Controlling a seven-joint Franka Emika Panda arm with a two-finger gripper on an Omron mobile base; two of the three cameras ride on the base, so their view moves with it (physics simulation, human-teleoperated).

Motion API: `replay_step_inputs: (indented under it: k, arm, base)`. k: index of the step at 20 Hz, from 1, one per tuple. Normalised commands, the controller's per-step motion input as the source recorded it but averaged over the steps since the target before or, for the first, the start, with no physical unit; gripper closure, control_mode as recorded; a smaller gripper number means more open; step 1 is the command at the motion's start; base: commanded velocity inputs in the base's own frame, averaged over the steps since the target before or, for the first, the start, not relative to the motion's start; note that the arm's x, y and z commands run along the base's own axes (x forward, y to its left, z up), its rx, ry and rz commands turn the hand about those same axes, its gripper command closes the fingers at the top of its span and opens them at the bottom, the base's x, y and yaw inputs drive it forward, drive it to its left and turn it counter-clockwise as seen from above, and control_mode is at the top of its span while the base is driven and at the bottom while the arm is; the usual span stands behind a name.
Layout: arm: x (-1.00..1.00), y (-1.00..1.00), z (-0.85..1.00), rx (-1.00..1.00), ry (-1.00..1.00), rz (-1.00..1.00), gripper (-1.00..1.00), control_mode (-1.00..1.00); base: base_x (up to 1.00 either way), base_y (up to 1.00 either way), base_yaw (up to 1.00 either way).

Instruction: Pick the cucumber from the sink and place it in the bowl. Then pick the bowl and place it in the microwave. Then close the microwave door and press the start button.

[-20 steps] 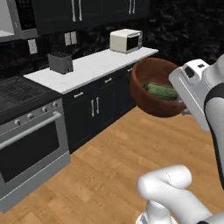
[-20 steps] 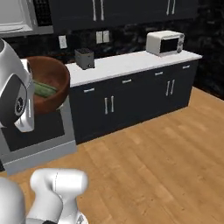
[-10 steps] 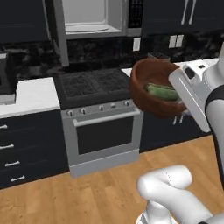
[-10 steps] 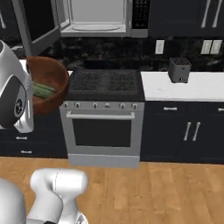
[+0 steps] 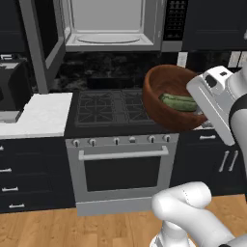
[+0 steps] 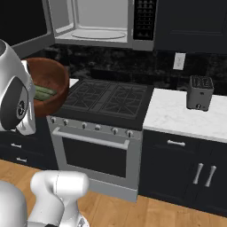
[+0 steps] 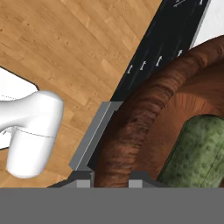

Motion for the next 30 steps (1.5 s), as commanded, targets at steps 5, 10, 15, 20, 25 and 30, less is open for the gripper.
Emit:
replay_step_inputs:
  k: [5, 10, 15, 20, 25, 30]
  arm:
    - [0.00, 0.00, 0.00, 0.00, 0.00, 0.00, 1.00, 1.00]
    - [0.00, 0.00, 0.00, 0.00, 0.00, 0.00, 1.00, 1.00]
    - [0.00, 0.00, 0.00, 0.00, 0.00, 0.00, 1.00, 1.00]
    - [0.00, 0.00, 0.00, 0.00, 0.00, 0.00, 1.00, 1.00]
    - [0.00, 0.00, 0.00, 0.00, 0.00, 0.00, 1.00, 1.00]
    - [0.00, 0.00, 0.00, 0.00, 0.00, 0.00, 1.00, 1.00]
  base:
    - [0.93, -0.37, 0.47]
    - [0.51, -0.02, 0.45]
    - [0.41, -0.10, 0.33]
    - [0.63, -0.21, 0.27]
    - [0.55, -0.01, 0.20]
    - [0.27, 0.13, 0.17]
